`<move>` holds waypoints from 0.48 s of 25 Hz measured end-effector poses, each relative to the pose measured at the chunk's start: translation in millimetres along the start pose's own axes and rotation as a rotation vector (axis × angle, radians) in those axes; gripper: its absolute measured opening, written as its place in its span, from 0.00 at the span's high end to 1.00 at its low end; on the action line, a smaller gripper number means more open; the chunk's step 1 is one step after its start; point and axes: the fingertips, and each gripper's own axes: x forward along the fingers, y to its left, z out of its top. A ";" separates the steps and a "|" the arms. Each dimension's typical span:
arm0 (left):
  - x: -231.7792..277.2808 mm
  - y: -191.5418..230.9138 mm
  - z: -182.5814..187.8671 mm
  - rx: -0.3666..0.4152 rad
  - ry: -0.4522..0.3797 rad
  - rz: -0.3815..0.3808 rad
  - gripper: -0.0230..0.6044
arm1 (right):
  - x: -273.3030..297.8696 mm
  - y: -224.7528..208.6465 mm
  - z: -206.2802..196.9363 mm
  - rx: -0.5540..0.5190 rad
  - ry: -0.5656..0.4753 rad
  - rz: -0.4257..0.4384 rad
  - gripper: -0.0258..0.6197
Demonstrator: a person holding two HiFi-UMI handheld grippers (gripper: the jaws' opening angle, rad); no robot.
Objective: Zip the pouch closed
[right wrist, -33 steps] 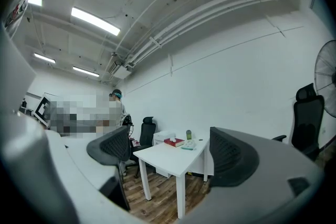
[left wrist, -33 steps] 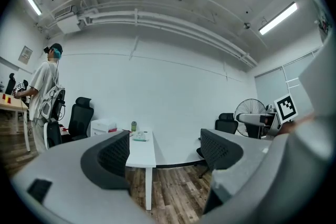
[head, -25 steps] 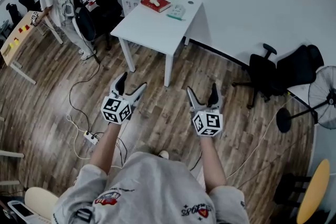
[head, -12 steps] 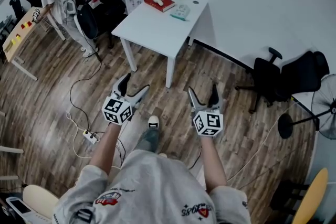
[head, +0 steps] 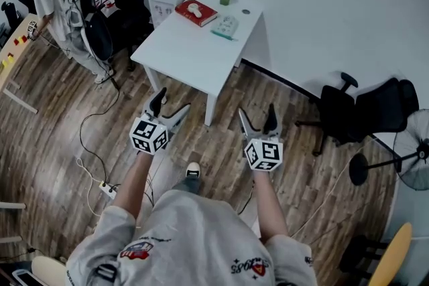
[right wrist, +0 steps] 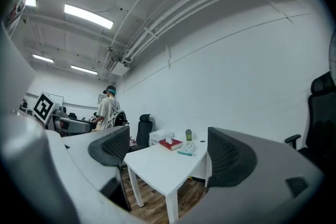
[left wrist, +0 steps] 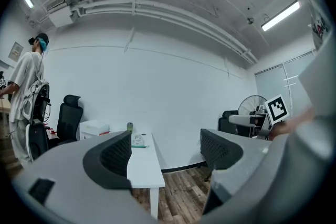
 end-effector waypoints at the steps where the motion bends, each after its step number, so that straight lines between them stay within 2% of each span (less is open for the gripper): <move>1: 10.0 8.3 2.4 0.005 0.002 -0.004 0.32 | 12.0 -1.9 0.6 0.000 0.001 -0.003 0.26; 7: 61.3 57.9 11.8 0.019 0.002 -0.011 0.32 | 79.2 -6.3 -6.1 -0.009 0.025 0.017 0.26; 12: 88.7 93.7 5.2 0.010 0.023 -0.032 0.32 | 124.6 -7.3 -8.3 -0.019 0.033 0.006 0.26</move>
